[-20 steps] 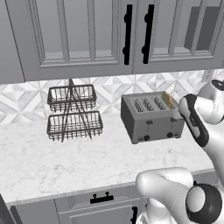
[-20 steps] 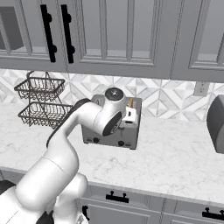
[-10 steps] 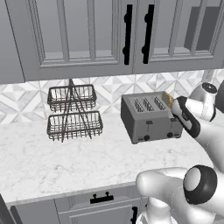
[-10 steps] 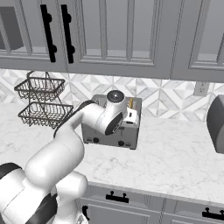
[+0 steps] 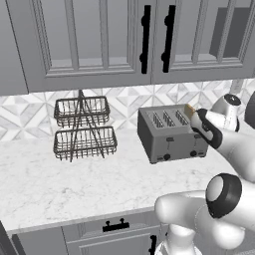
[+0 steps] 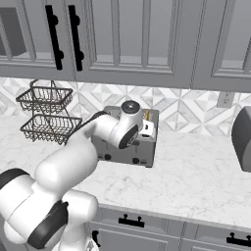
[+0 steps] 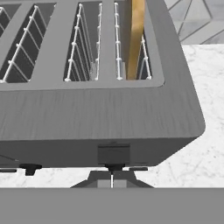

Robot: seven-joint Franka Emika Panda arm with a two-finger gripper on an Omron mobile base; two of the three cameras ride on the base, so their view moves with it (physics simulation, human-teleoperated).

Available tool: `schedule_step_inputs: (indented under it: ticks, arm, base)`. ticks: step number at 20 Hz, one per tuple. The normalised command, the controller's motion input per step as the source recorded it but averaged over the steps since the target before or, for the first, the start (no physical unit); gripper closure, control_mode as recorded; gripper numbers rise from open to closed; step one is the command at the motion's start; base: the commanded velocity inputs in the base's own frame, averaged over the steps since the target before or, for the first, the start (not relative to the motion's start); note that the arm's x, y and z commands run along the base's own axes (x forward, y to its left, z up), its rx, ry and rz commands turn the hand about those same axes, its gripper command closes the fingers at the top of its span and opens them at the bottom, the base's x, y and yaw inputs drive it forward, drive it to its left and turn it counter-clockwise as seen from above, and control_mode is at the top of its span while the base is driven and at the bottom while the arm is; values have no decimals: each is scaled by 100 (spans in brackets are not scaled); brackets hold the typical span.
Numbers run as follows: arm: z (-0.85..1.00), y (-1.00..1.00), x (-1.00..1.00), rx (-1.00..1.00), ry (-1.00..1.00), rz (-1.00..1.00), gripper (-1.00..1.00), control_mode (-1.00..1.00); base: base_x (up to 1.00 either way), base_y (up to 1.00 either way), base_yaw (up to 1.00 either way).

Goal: Start the toaster. Once the lever pops up, take the bread to the plate on the dining counter.

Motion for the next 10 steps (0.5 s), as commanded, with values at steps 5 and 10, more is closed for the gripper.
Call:
schedule_step_inputs:
  ticks: [5, 10]
  arm:
    - [-14, 0, 2, 1, 0, 0, 100, -100]
    - [-4, 0, 19, 3, 0, 0, 100, -100]
  base:
    - [0, 0, 0]
    - [0, 0, 0]
